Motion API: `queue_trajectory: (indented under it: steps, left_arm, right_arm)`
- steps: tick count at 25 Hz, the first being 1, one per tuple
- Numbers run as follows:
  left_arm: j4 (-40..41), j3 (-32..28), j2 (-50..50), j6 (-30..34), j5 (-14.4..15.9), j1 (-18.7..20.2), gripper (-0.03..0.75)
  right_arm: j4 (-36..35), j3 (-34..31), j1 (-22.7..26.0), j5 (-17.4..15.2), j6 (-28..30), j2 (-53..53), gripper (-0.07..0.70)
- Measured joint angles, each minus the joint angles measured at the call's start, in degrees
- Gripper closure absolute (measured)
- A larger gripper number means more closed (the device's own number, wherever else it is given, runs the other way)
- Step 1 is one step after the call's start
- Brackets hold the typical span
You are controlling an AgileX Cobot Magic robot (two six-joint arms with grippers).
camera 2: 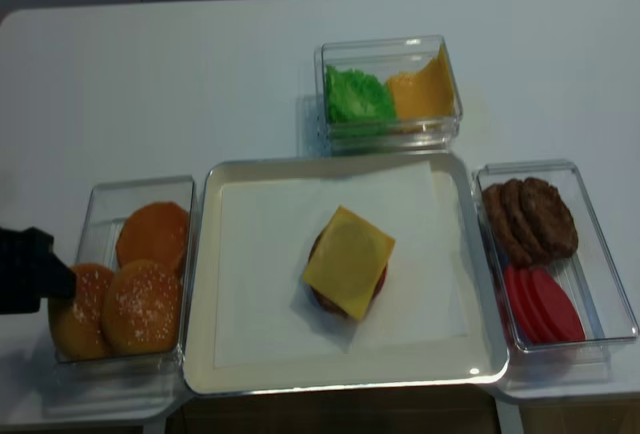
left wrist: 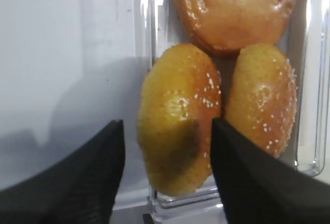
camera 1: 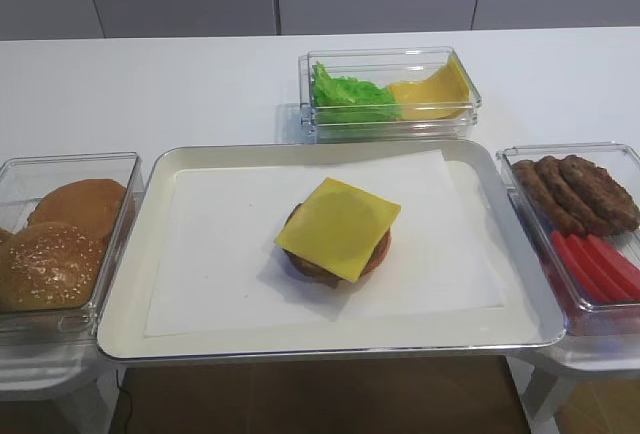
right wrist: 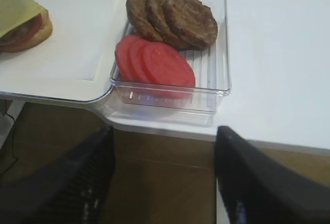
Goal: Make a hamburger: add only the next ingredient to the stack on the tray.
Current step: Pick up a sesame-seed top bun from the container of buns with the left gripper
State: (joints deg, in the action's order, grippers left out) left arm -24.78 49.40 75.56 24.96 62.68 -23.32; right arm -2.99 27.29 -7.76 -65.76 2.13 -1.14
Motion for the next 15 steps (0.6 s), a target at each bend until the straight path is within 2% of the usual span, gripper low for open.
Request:
queue_trajectory:
  steps: [4, 9, 15]
  left_arm:
    - [-1.3, 0.0, 1.0, 1.5, -0.2, -0.4, 0.319]
    - [-4.7, 0.0, 2.5, 3.1, -0.2, -2.9, 0.319]
    - [-5.6, 0.0, 2.7, 5.0, 1.6, -3.4, 0.319]
  right_arm:
    - [0.0, 0.0, 0.0, 0.0, -0.9, 0.0, 0.171]
    - [0.0, 0.0, 0.0, 0.0, -1.1, 0.0, 0.171]
    - [0.0, 0.0, 0.0, 0.0, -1.1, 0.0, 0.171]
